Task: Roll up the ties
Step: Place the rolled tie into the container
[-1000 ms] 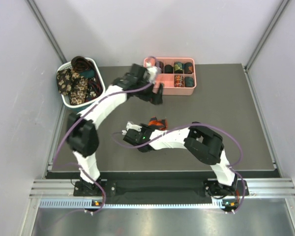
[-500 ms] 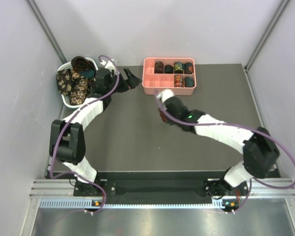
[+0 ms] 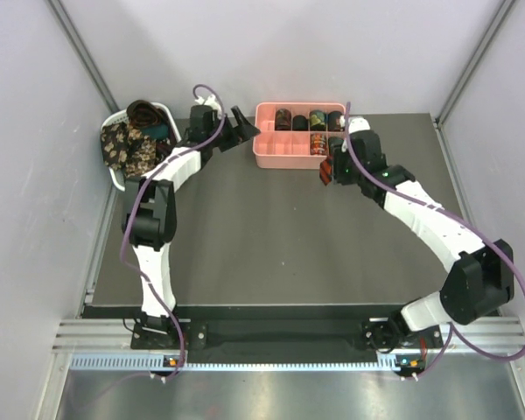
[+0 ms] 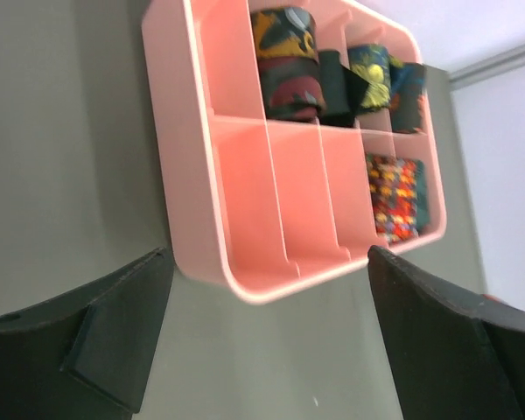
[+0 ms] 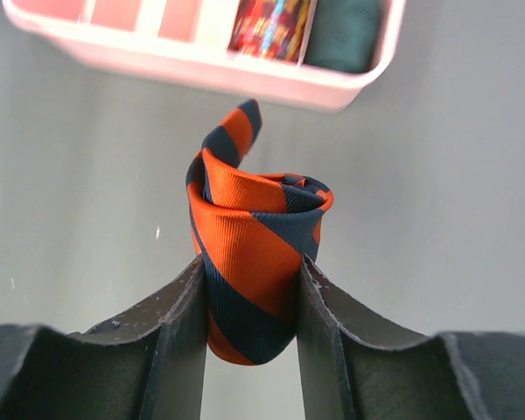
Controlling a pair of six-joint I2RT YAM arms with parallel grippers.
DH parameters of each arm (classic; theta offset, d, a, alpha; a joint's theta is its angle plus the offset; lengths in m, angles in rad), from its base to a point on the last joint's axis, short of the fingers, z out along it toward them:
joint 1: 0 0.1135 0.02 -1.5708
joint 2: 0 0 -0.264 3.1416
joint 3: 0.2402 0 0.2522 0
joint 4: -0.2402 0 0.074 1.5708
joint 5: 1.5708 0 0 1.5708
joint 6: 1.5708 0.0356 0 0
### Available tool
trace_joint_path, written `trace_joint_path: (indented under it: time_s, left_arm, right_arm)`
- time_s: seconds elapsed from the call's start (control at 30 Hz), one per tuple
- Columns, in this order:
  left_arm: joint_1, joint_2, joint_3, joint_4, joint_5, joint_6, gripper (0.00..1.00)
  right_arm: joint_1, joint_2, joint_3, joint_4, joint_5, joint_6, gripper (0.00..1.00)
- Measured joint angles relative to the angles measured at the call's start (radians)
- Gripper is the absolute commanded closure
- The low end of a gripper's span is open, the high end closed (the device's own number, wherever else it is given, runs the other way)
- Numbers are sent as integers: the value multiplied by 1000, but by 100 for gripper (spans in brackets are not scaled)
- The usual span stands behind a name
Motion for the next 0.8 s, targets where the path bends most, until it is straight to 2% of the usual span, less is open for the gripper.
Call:
trace_joint_path:
  time_s: [0.1,0.2,0.23,0.4,0.43,0.5,0.53,0.57,0.6,0.7,0.8]
  left_arm:
    - [-21,61,103,-72,-49,48,25]
    - [-38,117,198,-150,-90,90,28]
    - [-43,139,228,-173,-103,101,34]
    - [-60,200,253,-235,-163,136,48]
    - [-61,211,253,-242,-167,141,58]
    - [-64,231,253,-242,-156,137,69]
    - [-67,233,258,-236,-152,138,79]
    - [-72,233,261,-236,-156,144,94]
    - [-76,233,264,-233,-165,142,100]
    - [-78,227,254,-218,-188,169,100]
    - [-80,183,172,-182,-162,181,100]
  right_arm:
    - [-22,21,80,-27,18,3,100]
    - [-34,43,156,-54,44,2,100]
    - [-36,51,175,-64,51,2,100]
    - [-40,124,284,-111,92,-5,100]
    - [-40,139,303,-123,102,-10,100]
    - [-40,169,340,-156,124,-20,100]
    - [-40,181,356,-167,134,-26,100]
    - [-40,195,374,-178,147,-31,100]
    - [-40,204,388,-188,159,-37,100]
    - [-40,234,430,-211,184,-56,100]
    - [-40,268,473,-229,200,-74,100]
